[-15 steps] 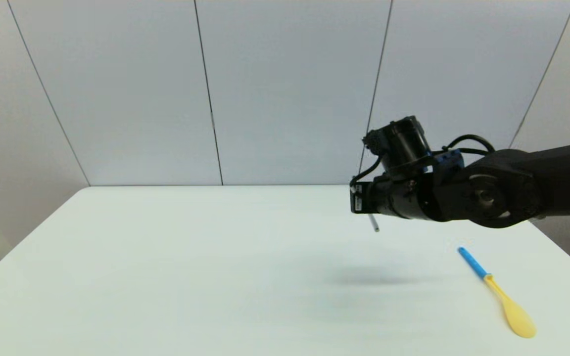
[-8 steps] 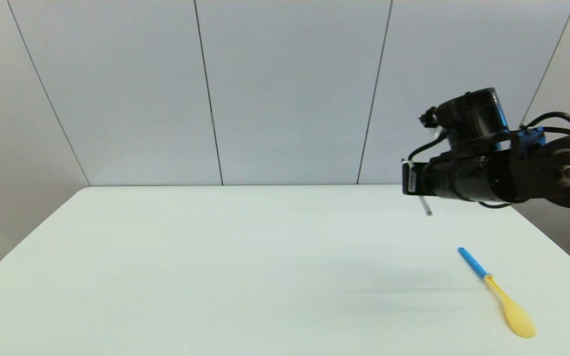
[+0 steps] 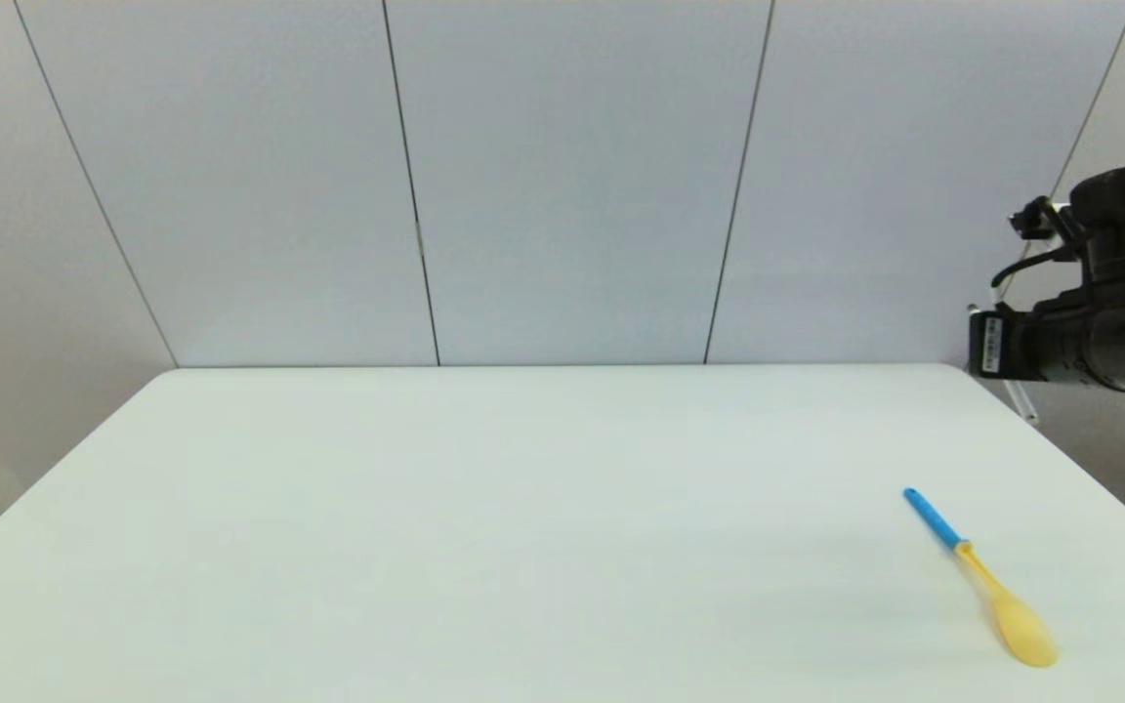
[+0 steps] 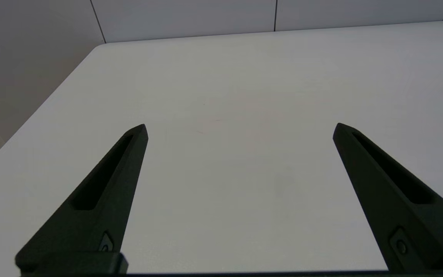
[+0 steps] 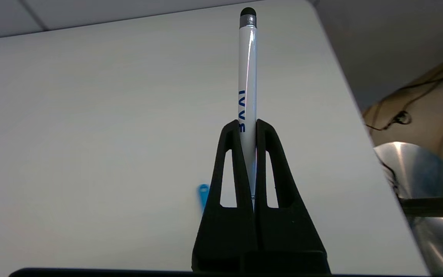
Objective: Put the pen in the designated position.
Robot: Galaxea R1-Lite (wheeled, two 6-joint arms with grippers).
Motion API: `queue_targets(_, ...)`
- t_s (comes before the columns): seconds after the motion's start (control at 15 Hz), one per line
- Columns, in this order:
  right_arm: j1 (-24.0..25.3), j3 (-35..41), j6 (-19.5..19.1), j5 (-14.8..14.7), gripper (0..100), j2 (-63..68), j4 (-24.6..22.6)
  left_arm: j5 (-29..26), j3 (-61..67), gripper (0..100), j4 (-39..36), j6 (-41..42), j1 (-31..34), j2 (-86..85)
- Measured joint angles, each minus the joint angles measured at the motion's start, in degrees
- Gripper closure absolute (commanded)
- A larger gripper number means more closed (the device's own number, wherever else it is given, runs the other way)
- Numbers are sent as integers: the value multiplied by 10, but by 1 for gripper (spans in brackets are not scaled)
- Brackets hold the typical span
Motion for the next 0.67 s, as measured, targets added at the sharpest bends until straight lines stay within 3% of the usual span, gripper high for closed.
queue_targets(0.27, -27, 1, -41, 19, 100, -7, -3, 0, 0, 0, 0, 0, 0, 0)
queue_targets(0.67, -79, 0, -170, 122, 100, -7, -8, 0, 0, 0, 0, 0, 0, 0)
